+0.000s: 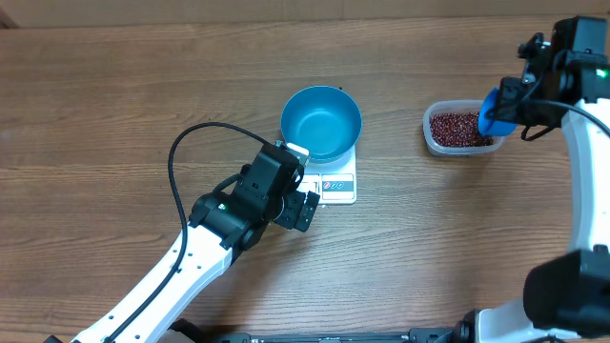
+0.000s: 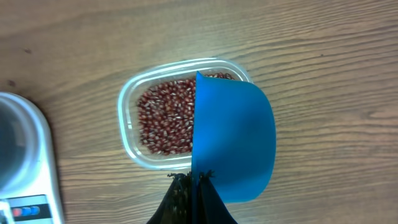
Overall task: Scoop item into bowl and weigh 150g on scale
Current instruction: 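Dip the blue scoop into the red beans with the right gripper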
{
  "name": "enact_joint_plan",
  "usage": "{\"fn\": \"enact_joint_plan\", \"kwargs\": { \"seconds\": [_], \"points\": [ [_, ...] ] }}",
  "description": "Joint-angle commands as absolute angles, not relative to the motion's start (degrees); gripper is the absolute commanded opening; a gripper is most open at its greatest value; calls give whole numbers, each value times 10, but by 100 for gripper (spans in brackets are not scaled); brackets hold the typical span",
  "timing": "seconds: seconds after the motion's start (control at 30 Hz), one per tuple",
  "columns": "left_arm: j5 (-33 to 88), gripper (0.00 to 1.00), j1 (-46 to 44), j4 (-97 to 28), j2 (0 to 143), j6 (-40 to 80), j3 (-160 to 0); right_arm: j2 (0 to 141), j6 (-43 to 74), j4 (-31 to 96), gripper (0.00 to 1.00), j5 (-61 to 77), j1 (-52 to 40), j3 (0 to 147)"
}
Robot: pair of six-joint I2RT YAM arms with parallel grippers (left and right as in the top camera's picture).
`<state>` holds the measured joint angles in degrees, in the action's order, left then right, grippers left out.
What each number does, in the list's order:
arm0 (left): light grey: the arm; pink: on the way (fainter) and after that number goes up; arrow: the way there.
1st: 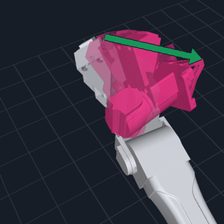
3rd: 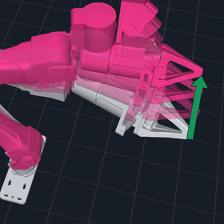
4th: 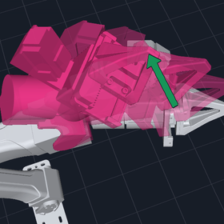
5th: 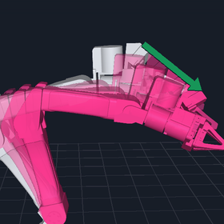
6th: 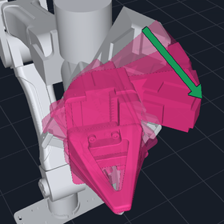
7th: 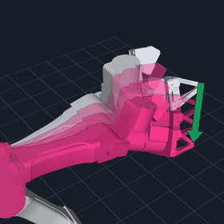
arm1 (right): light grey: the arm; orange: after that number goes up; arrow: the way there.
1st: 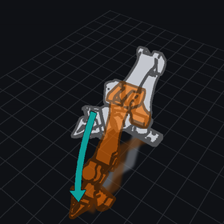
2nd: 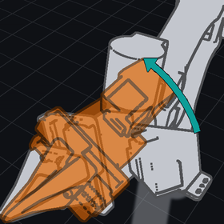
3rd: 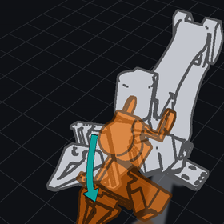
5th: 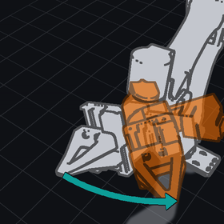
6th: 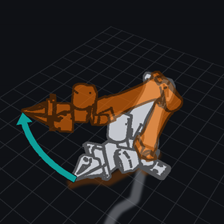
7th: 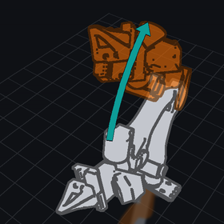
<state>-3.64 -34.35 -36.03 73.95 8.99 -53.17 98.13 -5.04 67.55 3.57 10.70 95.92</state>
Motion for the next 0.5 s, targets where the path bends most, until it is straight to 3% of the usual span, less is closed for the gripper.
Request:
{"fn": "enact_joint_plan", "kwargs": {
  "seconds": [0.0, 0.47],
  "points": [
    [-30, 99, -342, -360, 743, 86, -527, 1007, -94, 672, 4, 26, 99, 971],
    [-30, 100, -342, -360, 743, 86, -527, 1039, -106, 603, 4, 0, 95, 917]
  ]
}}
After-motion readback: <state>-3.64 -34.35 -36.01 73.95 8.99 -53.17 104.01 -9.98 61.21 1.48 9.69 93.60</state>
